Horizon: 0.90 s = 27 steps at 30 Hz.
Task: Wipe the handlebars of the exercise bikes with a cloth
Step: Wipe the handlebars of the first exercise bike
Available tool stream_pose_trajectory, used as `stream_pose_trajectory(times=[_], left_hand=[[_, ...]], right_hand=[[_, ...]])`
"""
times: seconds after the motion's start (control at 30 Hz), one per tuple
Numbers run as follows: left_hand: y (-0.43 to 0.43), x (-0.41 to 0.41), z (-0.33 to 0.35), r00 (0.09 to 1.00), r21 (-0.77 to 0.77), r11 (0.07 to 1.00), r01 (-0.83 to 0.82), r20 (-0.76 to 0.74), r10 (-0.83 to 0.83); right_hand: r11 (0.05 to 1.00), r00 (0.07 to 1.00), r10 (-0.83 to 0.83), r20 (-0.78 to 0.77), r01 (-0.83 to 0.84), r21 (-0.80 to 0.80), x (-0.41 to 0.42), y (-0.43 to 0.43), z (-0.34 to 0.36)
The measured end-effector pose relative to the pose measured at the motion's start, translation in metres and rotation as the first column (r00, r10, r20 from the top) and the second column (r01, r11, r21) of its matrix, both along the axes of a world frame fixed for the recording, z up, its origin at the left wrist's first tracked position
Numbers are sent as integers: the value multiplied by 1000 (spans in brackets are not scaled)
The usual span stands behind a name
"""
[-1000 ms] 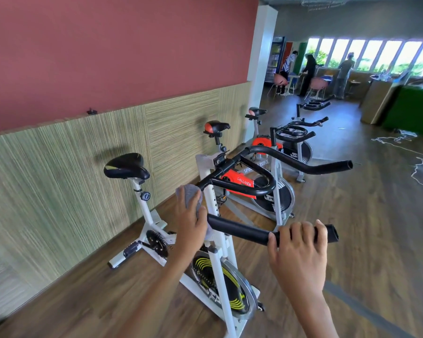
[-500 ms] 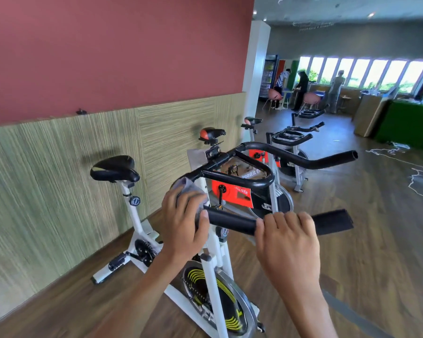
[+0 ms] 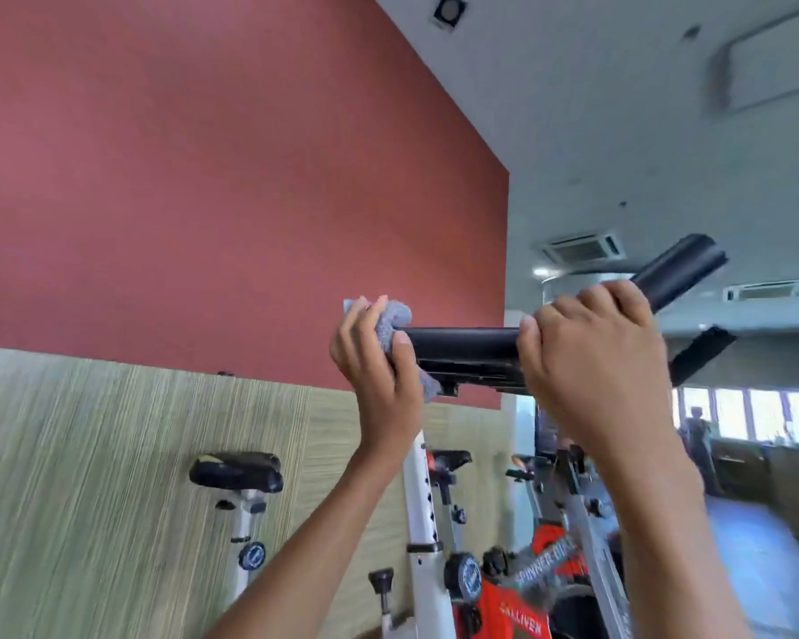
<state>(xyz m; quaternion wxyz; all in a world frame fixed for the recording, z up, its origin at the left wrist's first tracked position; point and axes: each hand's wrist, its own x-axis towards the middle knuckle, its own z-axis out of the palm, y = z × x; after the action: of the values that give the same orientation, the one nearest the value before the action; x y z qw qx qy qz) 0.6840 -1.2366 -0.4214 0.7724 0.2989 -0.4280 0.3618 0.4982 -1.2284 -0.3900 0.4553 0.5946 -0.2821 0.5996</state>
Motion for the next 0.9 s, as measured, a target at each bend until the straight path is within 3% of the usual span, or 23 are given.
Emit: stream_pose_trajectory(times=[0.17,0.27,0.33,0.5,0.7,0.9], left_hand=[[-4,-29,-2,953,-27,975,220,-207,-221],[0,-69,6,854,-75,923,378,-355,-379],[5,-103,10,808,-92,884,459,-370,-458],[11,-150,12,805,-6,855,518,-334,-490],[2,-85,8,902,42,937,347,-288,-321],[-13,-60,-10,994,100,992,83,-85,-75]], right_hand=[[998,999,-4,-44,2,-60,-1,-4,-1],[993,994,-11,-112,-2,-116,-14,-9,7],[992,995,-35,-96,22,-127,-29,-14,11],[986,989,-106,-104,90,-143,-41,-19,8],[994,990,-58,-127,45,-104,-42,-16,8],[996,996,1,-89,-9,-94,-37,-15,4]])
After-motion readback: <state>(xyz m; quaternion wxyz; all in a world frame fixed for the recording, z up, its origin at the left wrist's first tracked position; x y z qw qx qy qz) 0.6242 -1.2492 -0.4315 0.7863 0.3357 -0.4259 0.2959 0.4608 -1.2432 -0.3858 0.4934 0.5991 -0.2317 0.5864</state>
